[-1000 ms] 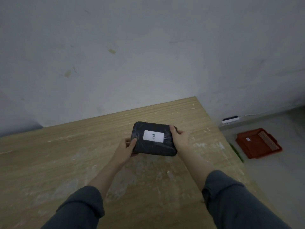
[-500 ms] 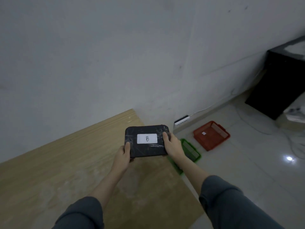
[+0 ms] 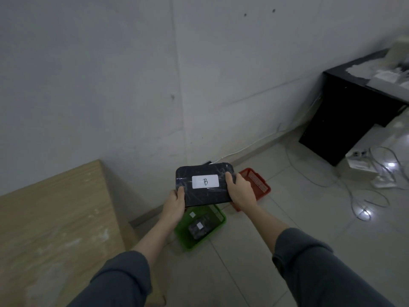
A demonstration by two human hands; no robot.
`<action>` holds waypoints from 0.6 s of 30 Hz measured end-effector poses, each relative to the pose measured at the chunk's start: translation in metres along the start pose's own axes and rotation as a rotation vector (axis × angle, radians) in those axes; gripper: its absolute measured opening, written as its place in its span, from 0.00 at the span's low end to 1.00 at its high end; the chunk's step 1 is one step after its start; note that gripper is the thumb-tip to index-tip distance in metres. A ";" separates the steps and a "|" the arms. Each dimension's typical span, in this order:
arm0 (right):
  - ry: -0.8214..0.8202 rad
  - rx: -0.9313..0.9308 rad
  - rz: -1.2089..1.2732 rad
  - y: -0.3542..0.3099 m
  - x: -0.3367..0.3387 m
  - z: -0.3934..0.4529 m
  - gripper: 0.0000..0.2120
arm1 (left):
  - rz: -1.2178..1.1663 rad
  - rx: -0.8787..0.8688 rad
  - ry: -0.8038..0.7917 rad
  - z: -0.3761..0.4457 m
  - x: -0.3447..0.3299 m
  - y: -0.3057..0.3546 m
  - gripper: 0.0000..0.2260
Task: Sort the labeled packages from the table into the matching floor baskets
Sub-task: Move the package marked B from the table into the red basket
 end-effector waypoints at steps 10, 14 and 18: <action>-0.033 -0.077 -0.051 0.089 0.044 0.163 0.25 | 0.067 0.008 -0.035 0.079 -0.168 0.052 0.21; -0.045 -0.107 -0.031 0.113 0.070 0.229 0.23 | 0.088 0.014 -0.036 0.108 -0.229 0.088 0.22; -0.082 -0.107 -0.065 0.140 0.088 0.295 0.24 | 0.096 0.064 -0.039 0.134 -0.287 0.108 0.21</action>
Point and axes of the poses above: each hand's wrist, its own z-axis towards the middle knuckle, its own x-axis out of the back of the hand, y = z × x, the point moved 3 cm from there along z, towards the middle knuckle, and after that the axes turned 10 degrees about y, right-handed, at the moved point
